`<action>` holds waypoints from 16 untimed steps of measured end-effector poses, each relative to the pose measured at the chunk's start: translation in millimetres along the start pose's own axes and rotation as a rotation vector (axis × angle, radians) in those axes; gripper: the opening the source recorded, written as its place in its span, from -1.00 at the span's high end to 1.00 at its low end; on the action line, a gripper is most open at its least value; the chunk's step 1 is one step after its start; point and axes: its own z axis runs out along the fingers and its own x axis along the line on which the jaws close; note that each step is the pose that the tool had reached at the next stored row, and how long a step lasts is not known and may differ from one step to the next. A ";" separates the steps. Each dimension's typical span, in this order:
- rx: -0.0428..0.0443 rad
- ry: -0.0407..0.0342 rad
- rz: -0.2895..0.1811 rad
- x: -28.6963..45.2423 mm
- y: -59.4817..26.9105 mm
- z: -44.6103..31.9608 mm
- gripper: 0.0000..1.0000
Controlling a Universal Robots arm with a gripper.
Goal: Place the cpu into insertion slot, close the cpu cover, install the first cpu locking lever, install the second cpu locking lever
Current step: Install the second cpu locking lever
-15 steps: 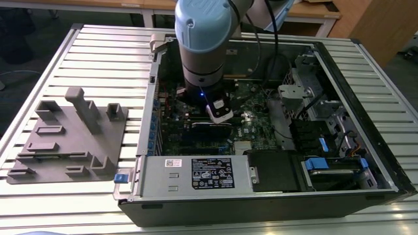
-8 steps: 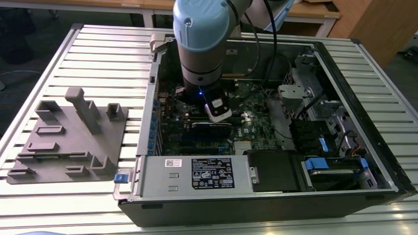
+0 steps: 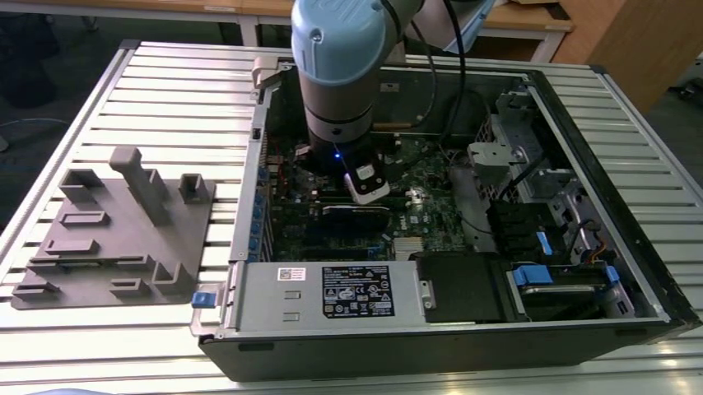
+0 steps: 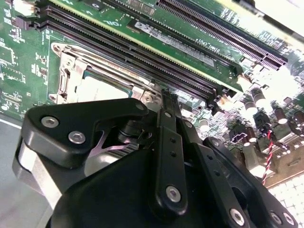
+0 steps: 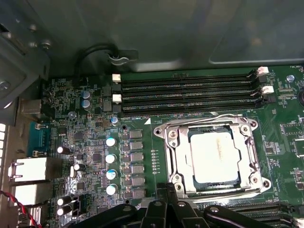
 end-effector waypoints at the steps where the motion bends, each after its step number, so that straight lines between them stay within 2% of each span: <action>1: -0.0002 -0.0003 0.000 0.0 -0.1 0.4 0.79; 11: 0.0019 -0.0036 -0.001 1.1 -0.8 2.6 0.79; 14: 0.0060 -0.0061 -0.002 1.1 -0.8 2.6 0.79; 16: 0.0129 -0.0100 -0.003 1.1 -0.8 2.6 0.79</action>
